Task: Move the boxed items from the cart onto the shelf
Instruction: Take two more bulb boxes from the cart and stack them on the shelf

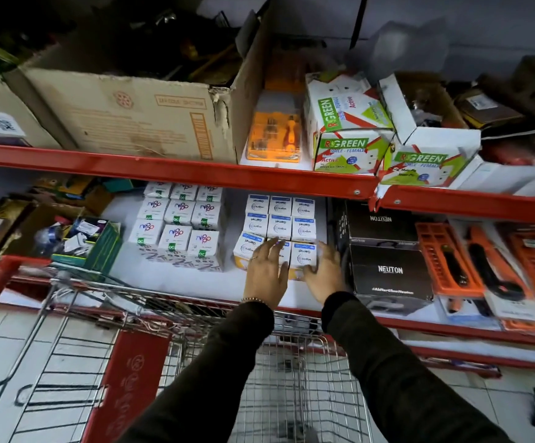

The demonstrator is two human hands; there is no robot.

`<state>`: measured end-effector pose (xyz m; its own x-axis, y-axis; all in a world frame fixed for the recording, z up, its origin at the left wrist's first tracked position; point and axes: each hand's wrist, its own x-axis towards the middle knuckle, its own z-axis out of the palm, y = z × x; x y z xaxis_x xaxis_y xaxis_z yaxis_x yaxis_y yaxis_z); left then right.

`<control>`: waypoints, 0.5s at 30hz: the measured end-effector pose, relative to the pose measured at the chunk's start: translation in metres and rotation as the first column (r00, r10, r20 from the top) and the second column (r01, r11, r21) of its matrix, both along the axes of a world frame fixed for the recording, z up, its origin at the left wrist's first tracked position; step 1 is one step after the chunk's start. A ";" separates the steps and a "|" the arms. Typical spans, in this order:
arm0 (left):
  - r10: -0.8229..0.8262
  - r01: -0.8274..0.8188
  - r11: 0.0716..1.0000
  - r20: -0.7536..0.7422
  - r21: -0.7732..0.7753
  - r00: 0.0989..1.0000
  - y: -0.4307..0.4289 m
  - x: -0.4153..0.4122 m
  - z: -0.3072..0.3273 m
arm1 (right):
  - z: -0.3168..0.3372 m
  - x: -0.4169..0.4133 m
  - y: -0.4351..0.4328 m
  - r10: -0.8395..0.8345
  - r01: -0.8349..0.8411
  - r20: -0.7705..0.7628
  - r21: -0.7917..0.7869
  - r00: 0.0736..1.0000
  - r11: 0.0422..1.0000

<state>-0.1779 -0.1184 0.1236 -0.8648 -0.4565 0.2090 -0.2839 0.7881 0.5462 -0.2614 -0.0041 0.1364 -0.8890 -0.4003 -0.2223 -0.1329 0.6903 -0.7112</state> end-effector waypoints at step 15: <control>0.342 -0.410 -0.103 0.419 0.906 0.841 -0.004 -0.036 -0.025 | -0.010 0.004 -0.018 -0.261 0.800 0.855 -0.254 0.449 0.544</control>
